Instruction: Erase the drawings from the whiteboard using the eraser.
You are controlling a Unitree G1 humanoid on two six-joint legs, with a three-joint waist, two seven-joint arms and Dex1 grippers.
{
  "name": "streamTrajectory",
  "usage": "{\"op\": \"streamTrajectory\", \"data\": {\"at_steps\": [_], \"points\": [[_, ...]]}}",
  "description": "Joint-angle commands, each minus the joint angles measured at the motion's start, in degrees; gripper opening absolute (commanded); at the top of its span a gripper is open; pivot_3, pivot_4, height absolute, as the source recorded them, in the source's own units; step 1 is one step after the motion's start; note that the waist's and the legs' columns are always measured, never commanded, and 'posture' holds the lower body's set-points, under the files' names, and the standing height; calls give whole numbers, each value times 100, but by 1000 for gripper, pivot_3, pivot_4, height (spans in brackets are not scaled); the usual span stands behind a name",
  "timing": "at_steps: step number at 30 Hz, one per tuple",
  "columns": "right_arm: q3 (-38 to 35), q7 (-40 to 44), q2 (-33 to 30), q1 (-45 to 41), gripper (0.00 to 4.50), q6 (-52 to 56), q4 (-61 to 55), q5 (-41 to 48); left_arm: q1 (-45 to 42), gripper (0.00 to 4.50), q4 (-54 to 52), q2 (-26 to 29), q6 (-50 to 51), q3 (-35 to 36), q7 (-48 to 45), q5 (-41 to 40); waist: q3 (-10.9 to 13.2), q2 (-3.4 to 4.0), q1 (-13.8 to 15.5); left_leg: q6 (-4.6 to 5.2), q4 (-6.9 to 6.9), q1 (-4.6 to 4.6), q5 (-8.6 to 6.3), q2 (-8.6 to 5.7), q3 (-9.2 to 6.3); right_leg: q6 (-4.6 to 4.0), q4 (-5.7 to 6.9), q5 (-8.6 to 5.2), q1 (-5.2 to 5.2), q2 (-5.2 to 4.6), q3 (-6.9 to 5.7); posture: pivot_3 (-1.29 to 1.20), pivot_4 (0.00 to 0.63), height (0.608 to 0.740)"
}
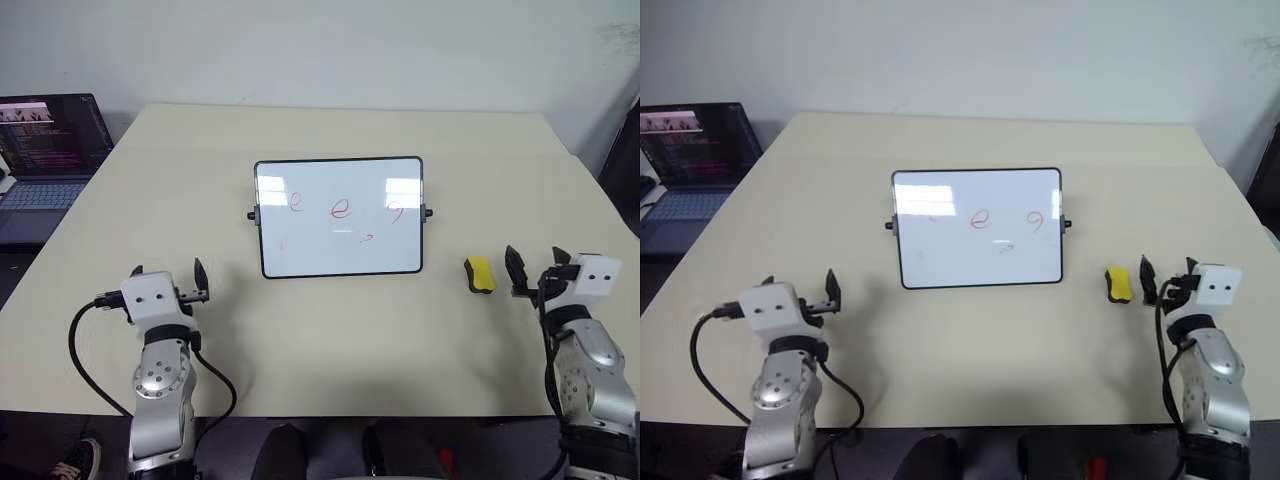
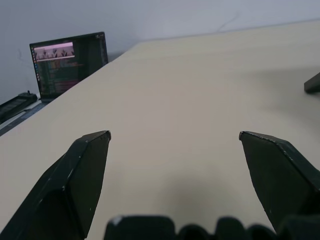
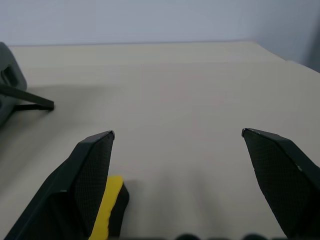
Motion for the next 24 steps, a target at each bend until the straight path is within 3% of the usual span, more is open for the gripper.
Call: {"op": "streamTrajectory", "data": {"at_steps": [1,10,16,24], "points": [[-47,-55,-49,23,4467,227,-368,128,-6,4500,-168,5,-17,-52,-47,21,0,0,0,0,0,0,0,-1,0,2,1,-1,0,0,0,0,150,740],[-216,-118,-148,221,4467,756,-1147,340,238,4500,-814,261,553,370,-305,-300,1,2,-15,0,0,-3,0,0,0,3,-1,-2,0,0,3,0,150,740],[122,-285,158,518,4467,821,-1794,286,599,4500,-1120,683,494,836,-1030,-943,1,2,-2,0,-1,1,0,4,-4,2,0,-2,1,3,-2,0,150,740],[332,-692,161,589,4467,1951,-2867,524,284,4500,-1371,1751,784,797,-2550,-1943,1,6,10,-1,1,3,0,-1,-5,3,0,-3,1,-2,-3,0,150,740]]}}
